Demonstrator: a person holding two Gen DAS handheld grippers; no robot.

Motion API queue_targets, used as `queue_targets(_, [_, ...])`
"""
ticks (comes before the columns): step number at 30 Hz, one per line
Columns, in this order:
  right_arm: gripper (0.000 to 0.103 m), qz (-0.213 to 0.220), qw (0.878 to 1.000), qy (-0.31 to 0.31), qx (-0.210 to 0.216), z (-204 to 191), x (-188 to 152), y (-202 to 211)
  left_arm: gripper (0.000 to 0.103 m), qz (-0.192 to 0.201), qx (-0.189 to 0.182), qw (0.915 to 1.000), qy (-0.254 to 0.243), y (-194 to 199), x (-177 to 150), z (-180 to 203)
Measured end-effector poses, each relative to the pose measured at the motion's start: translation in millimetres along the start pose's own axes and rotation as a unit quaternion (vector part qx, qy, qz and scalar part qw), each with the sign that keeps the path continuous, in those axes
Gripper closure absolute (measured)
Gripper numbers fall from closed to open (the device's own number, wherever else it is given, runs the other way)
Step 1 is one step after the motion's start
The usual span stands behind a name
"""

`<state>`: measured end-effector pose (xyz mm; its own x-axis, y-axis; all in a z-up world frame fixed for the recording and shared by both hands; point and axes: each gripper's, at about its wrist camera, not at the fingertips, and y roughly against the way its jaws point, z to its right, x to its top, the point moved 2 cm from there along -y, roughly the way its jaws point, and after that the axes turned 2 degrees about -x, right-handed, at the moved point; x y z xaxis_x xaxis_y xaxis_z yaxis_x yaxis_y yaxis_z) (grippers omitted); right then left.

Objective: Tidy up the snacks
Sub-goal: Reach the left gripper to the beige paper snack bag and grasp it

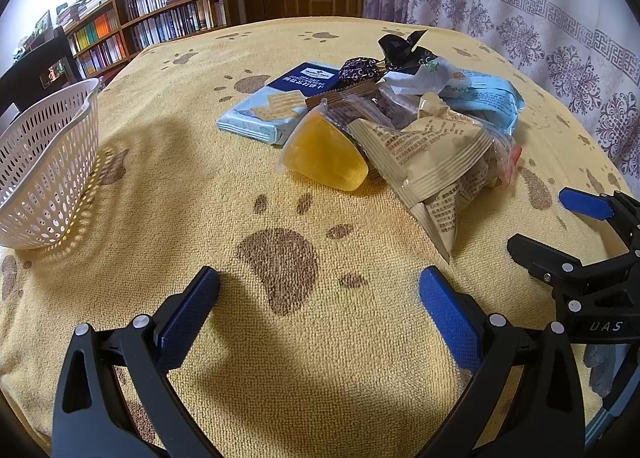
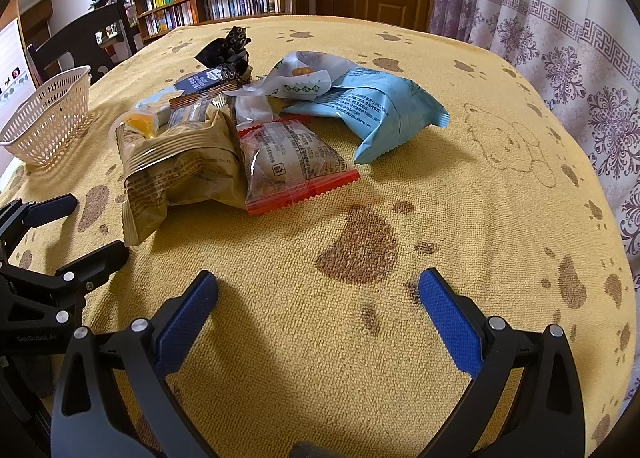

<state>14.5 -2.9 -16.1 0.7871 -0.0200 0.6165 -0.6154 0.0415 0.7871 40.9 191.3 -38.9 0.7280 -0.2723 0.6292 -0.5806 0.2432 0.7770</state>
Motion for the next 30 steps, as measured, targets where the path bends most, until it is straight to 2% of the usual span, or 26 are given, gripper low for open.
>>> queue_targets(6, [0.005, 0.000, 1.000, 0.000, 0.000, 0, 0, 0, 0.002, 0.004, -0.004, 1.0000, 0.002, 2, -1, 0])
queue_targets(9, [0.005, 0.000, 1.000, 0.000, 0.006, -1, -1, 1, 0.002, 0.023, -0.043, 0.9984, 0.027, 10, 0, -11])
queue_targets(11, [0.005, -0.002, 1.000, 0.000, 0.015, 1, -1, 1, 0.002, 0.031, -0.053, 0.9967, 0.053, 14, 1, -21])
queue_targets(15, [0.005, -0.003, 1.000, -0.006, 0.027, 4, -1, 2, 0.002, 0.049, -0.040, 0.9955, 0.071, 25, 5, -39])
queue_targets(20, [0.005, -0.005, 1.000, 0.010, 0.013, -1, -3, 2, 0.002, 0.073, -0.024, 0.9938, 0.080, 41, 14, -50])
queue_targets(23, [0.005, -0.004, 1.000, 0.010, 0.014, -1, -5, 3, 0.002, 0.080, -0.023, 0.9952, 0.051, 42, 22, -40])
queue_targets(26, [0.005, -0.008, 1.000, 0.015, 0.012, -2, -6, 4, 0.002, 0.091, -0.019, 0.9956, -0.003, 39, 31, -19])
queue_targets(30, [0.005, -0.010, 1.000, 0.019, 0.022, 0, -6, 5, 0.002, 0.109, -0.011, 0.9909, -0.079, 33, 40, 12])
